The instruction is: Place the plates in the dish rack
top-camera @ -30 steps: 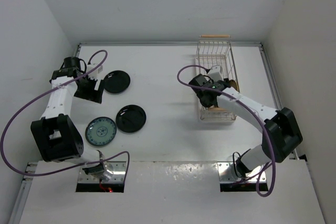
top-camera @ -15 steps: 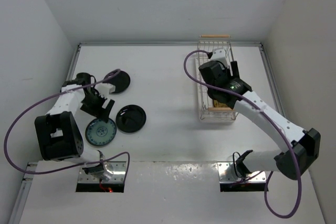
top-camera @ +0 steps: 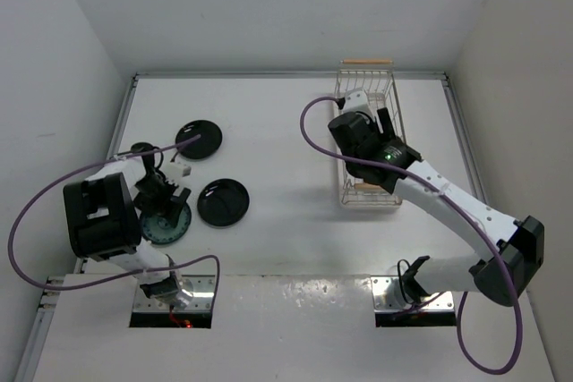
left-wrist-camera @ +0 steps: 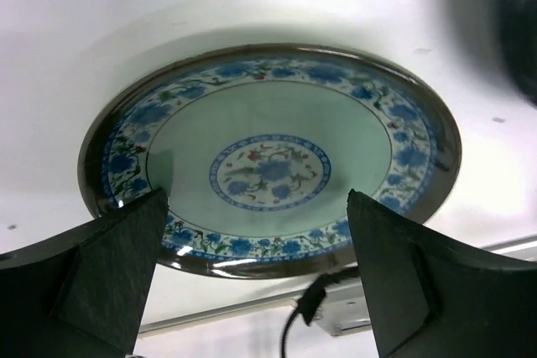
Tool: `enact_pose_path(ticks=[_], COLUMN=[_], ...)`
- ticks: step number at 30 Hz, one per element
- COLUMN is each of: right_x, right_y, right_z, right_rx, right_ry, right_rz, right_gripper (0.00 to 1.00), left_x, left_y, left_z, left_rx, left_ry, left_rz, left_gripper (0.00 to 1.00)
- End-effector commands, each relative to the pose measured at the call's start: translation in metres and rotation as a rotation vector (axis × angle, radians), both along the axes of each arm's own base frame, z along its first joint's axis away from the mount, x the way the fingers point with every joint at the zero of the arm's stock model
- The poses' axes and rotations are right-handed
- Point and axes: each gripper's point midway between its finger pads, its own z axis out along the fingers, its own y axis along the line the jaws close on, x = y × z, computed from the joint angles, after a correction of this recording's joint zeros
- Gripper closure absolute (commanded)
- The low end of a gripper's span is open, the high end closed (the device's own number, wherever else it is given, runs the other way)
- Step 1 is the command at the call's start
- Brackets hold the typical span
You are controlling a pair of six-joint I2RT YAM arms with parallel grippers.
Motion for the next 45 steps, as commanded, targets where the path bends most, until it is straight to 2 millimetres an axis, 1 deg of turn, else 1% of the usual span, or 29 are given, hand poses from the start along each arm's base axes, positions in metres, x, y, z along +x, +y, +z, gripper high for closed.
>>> enact_pose_path(ticks=[1, 4, 5, 8, 9, 10, 11, 13, 14, 15, 16, 17, 18, 19, 21, 23, 26, 27, 28, 29, 31, 32, 34, 35, 37, 38, 40, 42, 45], right_x=[-0.001, -0.001, -0.002, -0.002, -0.002, -0.002, -0.002, -0.001, -0.002, -0.002, -0.002, -0.001, -0.002, -0.001, -0.001, -0.002, -0.003, -0.003, -0.003, -0.003, -0.003, -0.003, -0.004, -0.004, -0.004, -0.003, -0.004, -0.003, -0.002], right_y=[0.005, 0.007, 0.009, 0.011, 0.011, 0.011, 0.012, 0.015, 0.015, 0.016, 0.015, 0.017, 0.018, 0.019, 0.019, 0.021, 0.024, 0.023, 0.025, 0.026, 0.025, 0.026, 0.027, 0.027, 0.026, 0.026, 0.027, 0.028, 0.028], right_z=[0.001, -0.001, -0.004, -0.005, -0.005, -0.006, -0.007, -0.005, -0.007, -0.006, -0.007, -0.006, -0.006, -0.005, -0.006, -0.007, -0.009, -0.011, -0.011, -0.01, -0.011, -0.012, -0.013, -0.014, -0.013, -0.014, -0.014, -0.014, -0.014], right_rx=[0.017, 0.027, 0.029, 0.035, 0.039, 0.035, 0.031, 0.04, 0.033, 0.033, 0.026, 0.031, 0.028, 0.033, 0.028, 0.026, 0.018, 0.014, 0.007, 0.007, -0.004, -0.007, -0.011, -0.013, -0.019, -0.018, -0.019, -0.019, -0.028], right_ry=[-0.013, -0.007, -0.002, 0.007, 0.006, 0.009, 0.014, 0.008, 0.011, 0.008, 0.012, 0.008, 0.008, 0.005, 0.008, 0.012, 0.018, 0.022, 0.026, 0.02, 0.024, 0.026, 0.029, 0.032, 0.031, 0.033, 0.031, 0.033, 0.035], right_rz=[0.018, 0.028, 0.037, 0.05, 0.051, 0.051, 0.056, 0.062, 0.063, 0.063, 0.065, 0.07, 0.074, 0.073, 0.074, 0.081, 0.093, 0.093, 0.101, 0.101, 0.106, 0.11, 0.116, 0.118, 0.119, 0.116, 0.12, 0.123, 0.128], right_gripper=[0.23, 0.23, 0.23, 0.23, 0.23, 0.23, 0.23, 0.23, 0.23, 0.23, 0.23, 0.23, 0.23, 0.23, 0.23, 0.22, 0.22, 0.22, 0.22, 0.22, 0.22, 0.22, 0.22, 0.22, 0.22, 0.22, 0.22, 0.22, 0.22], left_x=[0.012, 0.002, -0.001, -0.012, -0.017, -0.017, -0.019, -0.018, -0.017, -0.017, -0.016, -0.013, -0.011, -0.01, -0.002, 0.005, 0.017, 0.017, 0.023, 0.026, 0.029, 0.033, 0.035, 0.033, 0.029, 0.023, 0.007, -0.004, -0.021], left_y=[0.015, 0.016, 0.02, 0.015, 0.011, 0.008, 0.005, -0.002, -0.004, -0.008, -0.008, -0.008, -0.005, -0.007, 0.0, 0.002, 0.013, 0.017, 0.022, 0.029, 0.038, 0.048, 0.058, 0.064, 0.069, 0.07, 0.072, 0.079, 0.075], left_z=[-0.005, -0.018, -0.021, -0.035, -0.039, -0.04, -0.042, -0.043, -0.043, -0.042, -0.04, -0.037, -0.034, -0.034, -0.024, -0.009, 0.009, 0.014, 0.025, 0.03, 0.043, 0.054, 0.058, 0.061, 0.053, 0.046, 0.023, 0.007, -0.015], left_rx=[0.009, -0.045, -0.051, -0.103, -0.132, -0.149, -0.165, -0.205, -0.217, -0.241, -0.238, -0.247, -0.246, -0.256, -0.241, -0.247, -0.222, -0.201, -0.177, -0.155, -0.135, -0.113, -0.099, -0.097, -0.109, -0.114, -0.14, -0.147, -0.203], left_ry=[-0.025, 0.014, 0.029, 0.081, 0.09, 0.094, 0.096, 0.089, 0.084, 0.082, 0.074, 0.068, 0.064, 0.06, 0.022, -0.012, -0.067, -0.069, -0.096, -0.119, -0.156, -0.197, -0.216, -0.217, -0.192, -0.164, -0.072, -0.033, 0.053], left_rz=[0.006, 0.018, 0.027, 0.037, 0.038, 0.039, 0.031, 0.033, 0.034, 0.027, 0.026, 0.026, 0.037, 0.037, 0.045, 0.053, 0.046, 0.045, 0.042, 0.04, 0.047, 0.07, 0.087, 0.111, 0.122, 0.134, 0.17, 0.21, 0.246], left_gripper=[0.08, 0.08, 0.08, 0.08, 0.09, 0.13, 0.29, 0.46, 0.59, 0.65, 0.75, 0.94, 1.0, 1.0, 1.0, 1.0, 1.0, 0.83, 0.72, 0.62, 0.47, 0.44, 0.37, 0.35, 0.32, 0.32, 0.31, 0.31, 0.31])
